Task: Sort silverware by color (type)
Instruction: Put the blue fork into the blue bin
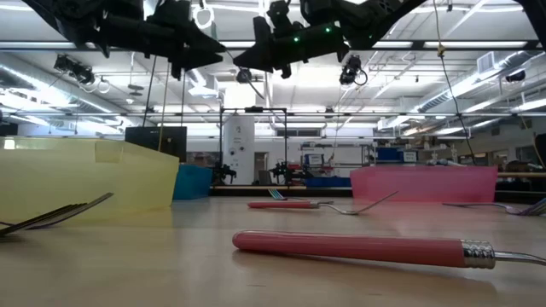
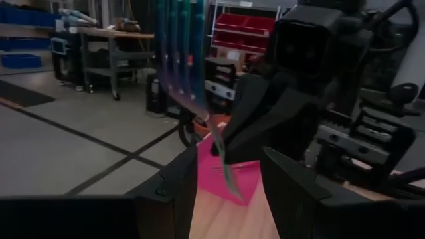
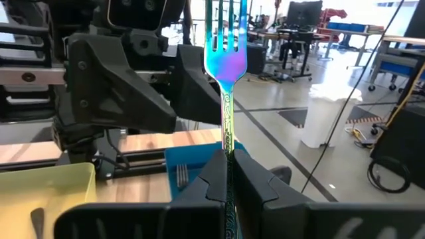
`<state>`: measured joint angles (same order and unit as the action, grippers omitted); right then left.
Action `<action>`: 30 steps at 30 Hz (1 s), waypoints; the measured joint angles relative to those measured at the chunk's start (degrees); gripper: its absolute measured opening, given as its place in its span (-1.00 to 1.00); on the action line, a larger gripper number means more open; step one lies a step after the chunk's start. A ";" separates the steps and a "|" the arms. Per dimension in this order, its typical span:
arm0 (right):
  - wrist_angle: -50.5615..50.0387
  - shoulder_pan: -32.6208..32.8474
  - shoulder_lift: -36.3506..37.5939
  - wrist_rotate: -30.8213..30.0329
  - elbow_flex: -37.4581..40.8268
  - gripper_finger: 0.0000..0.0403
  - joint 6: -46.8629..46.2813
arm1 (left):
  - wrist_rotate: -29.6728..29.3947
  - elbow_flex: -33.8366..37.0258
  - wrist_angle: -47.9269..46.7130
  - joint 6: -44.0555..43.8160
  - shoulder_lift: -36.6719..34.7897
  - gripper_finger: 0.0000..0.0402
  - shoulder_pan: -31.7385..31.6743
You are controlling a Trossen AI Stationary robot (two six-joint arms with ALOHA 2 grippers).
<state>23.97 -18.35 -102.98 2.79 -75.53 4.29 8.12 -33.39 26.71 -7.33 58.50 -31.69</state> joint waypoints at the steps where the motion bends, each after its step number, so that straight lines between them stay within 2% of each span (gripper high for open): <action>1: 0.00 0.13 0.00 0.00 0.00 -0.93 0.00 | -0.12 0.00 0.46 -0.18 0.00 -0.18 0.22; 11: 0.44 1.21 0.00 -0.12 0.00 -0.93 0.30 | -0.50 -0.02 3.08 -4.11 0.06 -0.18 0.46; 20: 0.39 1.93 0.00 -0.15 0.02 -0.93 0.42 | -0.55 -0.04 8.79 -4.41 5.63 -0.19 0.47; 30: -0.49 1.93 0.00 -0.90 0.02 -0.93 0.42 | -0.46 -0.04 12.33 -4.04 7.15 -0.46 0.30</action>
<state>23.47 -16.43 -102.98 1.89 -75.50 4.71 7.66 -33.43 39.05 -11.38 65.65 -31.39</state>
